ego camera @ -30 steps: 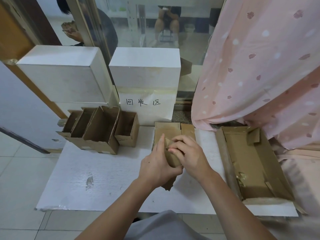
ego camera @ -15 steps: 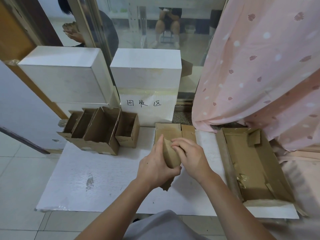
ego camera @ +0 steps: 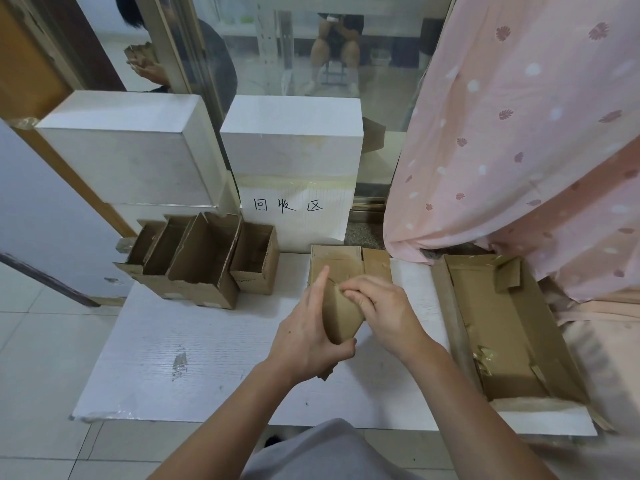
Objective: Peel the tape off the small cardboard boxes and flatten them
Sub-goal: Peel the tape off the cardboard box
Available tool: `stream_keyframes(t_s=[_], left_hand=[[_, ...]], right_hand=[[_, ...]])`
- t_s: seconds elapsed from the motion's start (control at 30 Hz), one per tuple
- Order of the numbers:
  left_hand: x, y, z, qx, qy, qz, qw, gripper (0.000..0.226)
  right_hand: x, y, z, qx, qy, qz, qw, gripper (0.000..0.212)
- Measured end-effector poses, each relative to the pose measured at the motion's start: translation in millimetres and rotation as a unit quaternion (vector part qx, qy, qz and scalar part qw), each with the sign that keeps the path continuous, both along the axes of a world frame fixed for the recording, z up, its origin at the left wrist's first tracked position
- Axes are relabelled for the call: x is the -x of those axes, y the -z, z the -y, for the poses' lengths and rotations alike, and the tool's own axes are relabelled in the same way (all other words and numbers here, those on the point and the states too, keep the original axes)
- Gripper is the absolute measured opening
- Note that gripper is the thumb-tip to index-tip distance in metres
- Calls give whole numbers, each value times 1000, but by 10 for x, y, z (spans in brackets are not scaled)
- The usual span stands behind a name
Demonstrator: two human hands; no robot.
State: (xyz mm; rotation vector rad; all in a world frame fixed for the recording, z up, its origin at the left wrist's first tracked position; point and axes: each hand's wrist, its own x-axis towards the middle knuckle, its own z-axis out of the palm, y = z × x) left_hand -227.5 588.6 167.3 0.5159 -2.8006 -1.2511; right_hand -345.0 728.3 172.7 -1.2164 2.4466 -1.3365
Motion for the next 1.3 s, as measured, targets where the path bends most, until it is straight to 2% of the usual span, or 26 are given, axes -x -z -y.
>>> stream_keyframes(t_s=[0.17,0.33,0.47,0.6,0.9,1.03,1.2,1.3], left_hand=[[-22,55,40,-10,-12,2,1000,121],[-19,112,59,39,9,-12,999,112],[35,129,54,79,7,-4,997,107],[21,140,55,99,-11,-6,995,91],[-35,149,70,98,-24,-29,994,83],[-46,162,50,89,-35,-37,995,85],[-8,111,91,65,-59,-45,995,84],[2,96,111,55,-69,-45,995,83]], right_hand=[[-24,-70,11,-49,-41,66,996,31],[-35,-83,60,-6,-9,94,995,13],[-151,-59,130,-28,0,76,997,12],[-195,-50,127,-44,29,121,991,9],[-288,80,162,29,99,126,987,11],[-318,34,170,45,82,92,991,16],[-344,-33,158,16,17,114,993,20],[-378,-81,170,34,19,153,987,40]])
